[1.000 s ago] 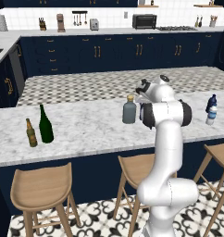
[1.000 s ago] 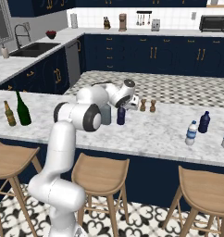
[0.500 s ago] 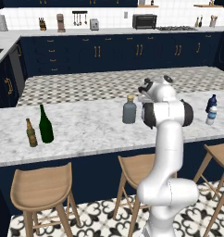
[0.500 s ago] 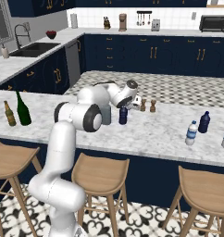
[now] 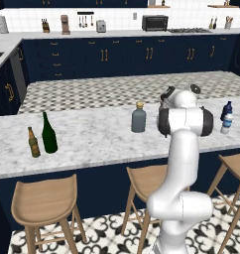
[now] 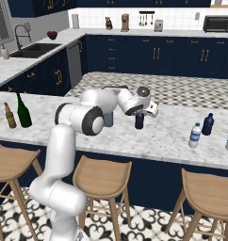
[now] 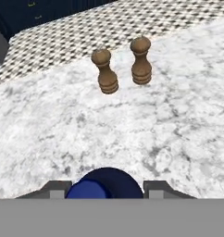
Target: Move the plastic bottles in the middle to the plastics group, and the glass bottles in the middle to the glass group.
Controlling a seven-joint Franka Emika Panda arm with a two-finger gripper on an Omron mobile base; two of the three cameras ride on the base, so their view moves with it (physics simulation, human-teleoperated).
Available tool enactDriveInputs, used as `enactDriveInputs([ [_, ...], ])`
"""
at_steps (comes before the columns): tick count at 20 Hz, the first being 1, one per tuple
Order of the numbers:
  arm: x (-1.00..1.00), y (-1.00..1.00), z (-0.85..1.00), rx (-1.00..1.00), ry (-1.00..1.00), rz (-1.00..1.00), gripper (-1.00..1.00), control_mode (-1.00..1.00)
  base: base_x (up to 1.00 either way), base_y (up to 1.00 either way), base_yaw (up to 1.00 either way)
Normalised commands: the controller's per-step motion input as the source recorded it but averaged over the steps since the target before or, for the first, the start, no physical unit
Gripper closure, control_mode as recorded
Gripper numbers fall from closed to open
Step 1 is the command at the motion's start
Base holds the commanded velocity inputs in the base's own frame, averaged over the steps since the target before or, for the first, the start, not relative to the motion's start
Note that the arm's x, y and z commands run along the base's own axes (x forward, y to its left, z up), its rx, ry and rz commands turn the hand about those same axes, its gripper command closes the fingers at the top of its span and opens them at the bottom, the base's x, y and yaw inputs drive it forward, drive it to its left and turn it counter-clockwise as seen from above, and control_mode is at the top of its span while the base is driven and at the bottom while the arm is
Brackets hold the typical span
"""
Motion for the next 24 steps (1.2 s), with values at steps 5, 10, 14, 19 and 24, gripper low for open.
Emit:
enactDriveInputs([
  [5,-0.25,-0.75,0.19,0.0,0.0,-0.38,1.0,-1.0,0.0,0.0,0.0],
  [10,-0.38,-0.56,0.13,-0.04,0.0,-0.48,1.0,-1.0,0.0,0.0,0.0],
  [14,-0.52,-0.37,0.11,-0.06,0.0,-0.45,1.0,-1.0,0.0,0.0,0.0],
  [19,-0.08,-0.35,0.02,-0.08,0.0,-0.4,1.0,-1.0,0.0,0.0,0.0],
  [24,0.15,-0.26,0.12,0.0,0.12,-0.32,1.0,-1.0,0.0,0.0,0.0],
])
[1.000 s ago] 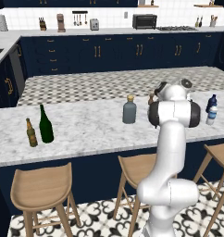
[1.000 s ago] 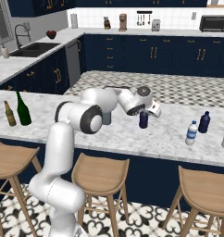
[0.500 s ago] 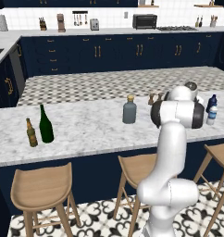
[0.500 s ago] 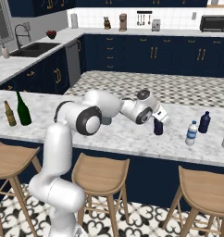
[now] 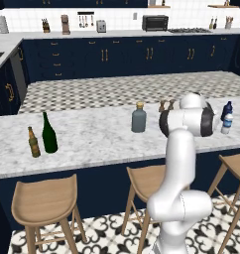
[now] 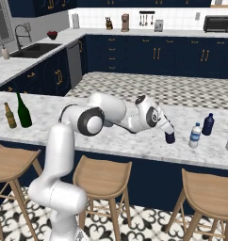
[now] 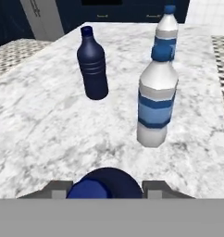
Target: Move the plastic bottles in the middle to the plastics group, and the glass bottles in the middle to the glass group.
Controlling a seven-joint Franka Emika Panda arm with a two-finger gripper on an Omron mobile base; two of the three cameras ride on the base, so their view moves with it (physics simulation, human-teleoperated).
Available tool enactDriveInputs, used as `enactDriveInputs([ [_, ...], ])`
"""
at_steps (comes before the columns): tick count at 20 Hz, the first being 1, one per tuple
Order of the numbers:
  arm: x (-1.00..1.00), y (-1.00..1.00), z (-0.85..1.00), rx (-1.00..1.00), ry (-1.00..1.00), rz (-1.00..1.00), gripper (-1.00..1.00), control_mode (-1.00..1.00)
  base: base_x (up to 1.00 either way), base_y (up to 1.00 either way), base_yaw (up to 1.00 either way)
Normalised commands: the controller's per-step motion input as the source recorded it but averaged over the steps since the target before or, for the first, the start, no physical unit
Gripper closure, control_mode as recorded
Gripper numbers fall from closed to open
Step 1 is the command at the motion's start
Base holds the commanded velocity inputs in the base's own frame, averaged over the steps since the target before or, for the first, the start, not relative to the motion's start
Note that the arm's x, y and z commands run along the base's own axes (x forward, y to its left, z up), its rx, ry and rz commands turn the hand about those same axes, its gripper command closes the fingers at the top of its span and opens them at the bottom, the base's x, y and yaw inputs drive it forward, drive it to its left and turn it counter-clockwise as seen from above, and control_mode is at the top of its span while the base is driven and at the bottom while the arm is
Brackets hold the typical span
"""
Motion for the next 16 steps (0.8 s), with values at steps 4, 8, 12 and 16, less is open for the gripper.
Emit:
enactDriveInputs([
  [4,0.27,-0.17,0.1,0.0,0.17,-0.25,1.0,-1.0,0.0,0.0,0.0],
  [8,0.34,-0.35,0.05,0.0,0.11,-0.12,1.0,-1.0,0.0,0.0,0.0],
  [12,0.15,-0.51,0.0,0.01,0.0,-0.04,1.0,-1.0,0.0,0.0,0.0],
  [16,0.02,-0.5,0.0,0.06,0.0,-0.04,1.0,-1.0,0.0,0.0,0.0],
])
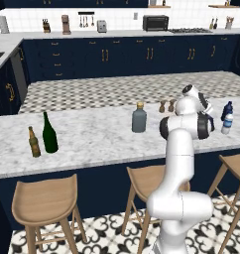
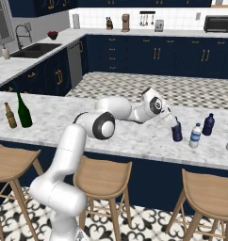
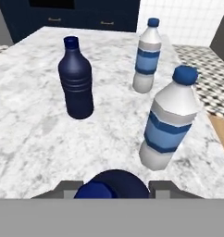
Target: Move the plastic bottles in the middle to the plastics group, and the glass bottles in the middle to the glass group.
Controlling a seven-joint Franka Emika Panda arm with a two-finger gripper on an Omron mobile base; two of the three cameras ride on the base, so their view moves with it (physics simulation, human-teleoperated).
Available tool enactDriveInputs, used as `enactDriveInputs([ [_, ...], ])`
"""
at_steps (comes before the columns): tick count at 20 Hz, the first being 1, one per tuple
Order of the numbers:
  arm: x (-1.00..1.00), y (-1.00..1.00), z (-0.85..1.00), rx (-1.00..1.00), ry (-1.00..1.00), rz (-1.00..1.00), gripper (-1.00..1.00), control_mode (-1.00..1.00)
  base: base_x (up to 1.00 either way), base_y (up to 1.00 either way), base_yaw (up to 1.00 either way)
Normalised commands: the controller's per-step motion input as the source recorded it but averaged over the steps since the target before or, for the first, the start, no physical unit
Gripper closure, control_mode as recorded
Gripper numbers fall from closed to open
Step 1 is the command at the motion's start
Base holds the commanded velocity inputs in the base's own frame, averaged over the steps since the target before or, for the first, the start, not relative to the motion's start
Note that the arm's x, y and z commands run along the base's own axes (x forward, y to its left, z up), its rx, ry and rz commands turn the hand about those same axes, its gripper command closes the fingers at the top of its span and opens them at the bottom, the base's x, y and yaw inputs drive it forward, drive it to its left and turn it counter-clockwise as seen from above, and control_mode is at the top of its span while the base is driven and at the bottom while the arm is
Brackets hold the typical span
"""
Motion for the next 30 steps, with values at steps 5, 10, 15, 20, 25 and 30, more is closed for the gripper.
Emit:
enactDriveInputs([
  [5,-0.24,-0.32,-0.25,0.13,0.0,-0.03,1.0,-1.0,0.0,0.0,0.0],
  [10,-0.36,-0.11,-0.47,0.12,-0.06,0.0,1.0,-1.0,0.0,0.0,0.0],
  [15,-0.46,-0.01,-0.57,0.07,-0.1,0.0,1.0,-1.0,0.0,0.0,0.0],
  [20,-0.3,0.0,-0.51,0.06,-0.06,0.0,1.0,-1.0,0.0,0.0,0.0],
  [25,-0.01,0.04,-0.29,0.01,-0.05,0.0,-1.0,-1.0,0.0,0.0,0.0],
  [30,0.0,0.0,-0.03,0.0,-0.01,0.0,-1.0,-1.0,0.0,0.0,0.0],
])
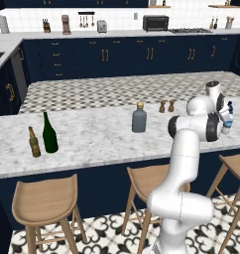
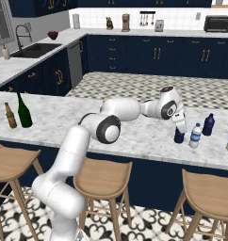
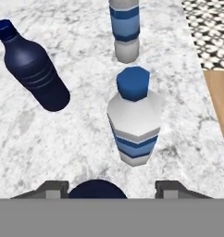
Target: Move the plastic bottles in the middle to the plastics group, and the glass bottles in the middle to the glass group.
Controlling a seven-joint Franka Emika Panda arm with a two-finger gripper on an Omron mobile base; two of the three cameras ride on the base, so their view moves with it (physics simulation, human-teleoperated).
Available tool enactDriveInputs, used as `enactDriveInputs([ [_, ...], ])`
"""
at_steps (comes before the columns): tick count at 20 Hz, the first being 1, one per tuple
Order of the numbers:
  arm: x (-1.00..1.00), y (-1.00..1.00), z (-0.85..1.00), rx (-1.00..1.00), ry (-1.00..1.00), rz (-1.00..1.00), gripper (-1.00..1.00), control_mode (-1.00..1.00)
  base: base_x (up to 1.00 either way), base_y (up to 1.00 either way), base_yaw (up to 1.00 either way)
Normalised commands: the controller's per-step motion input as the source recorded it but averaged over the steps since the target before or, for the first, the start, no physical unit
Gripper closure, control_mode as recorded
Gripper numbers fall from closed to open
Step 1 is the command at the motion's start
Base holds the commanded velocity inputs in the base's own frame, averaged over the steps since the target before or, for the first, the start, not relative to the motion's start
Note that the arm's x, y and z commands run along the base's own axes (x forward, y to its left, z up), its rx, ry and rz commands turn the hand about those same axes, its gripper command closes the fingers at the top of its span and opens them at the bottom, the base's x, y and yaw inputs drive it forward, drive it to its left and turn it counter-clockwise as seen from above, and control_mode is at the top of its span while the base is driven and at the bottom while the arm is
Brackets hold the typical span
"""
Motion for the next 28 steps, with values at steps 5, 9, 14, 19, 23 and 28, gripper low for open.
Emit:
enactDriveInputs([
  [5,-0.02,0.01,0.16,0.0,0.0,0.0,-1.0,-1.0,0.0,0.0,0.0],
  [9,-0.21,0.05,0.41,0.0,0.0,0.0,-1.0,-1.0,0.0,0.0,0.0],
  [14,-0.66,0.39,0.18,0.0,0.0,0.02,-1.0,-1.0,0.0,0.0,0.0],
  [19,-0.8,0.69,-0.04,0.0,-0.02,0.07,-1.0,-1.0,0.0,0.0,0.0],
  [23,-0.52,0.67,0.16,0.0,-0.01,0.27,-1.0,-1.0,0.0,0.0,0.0],
  [28,-0.54,0.7,0.23,-0.04,0.1,0.58,-1.0,-1.0,0.0,0.0,0.0],
])
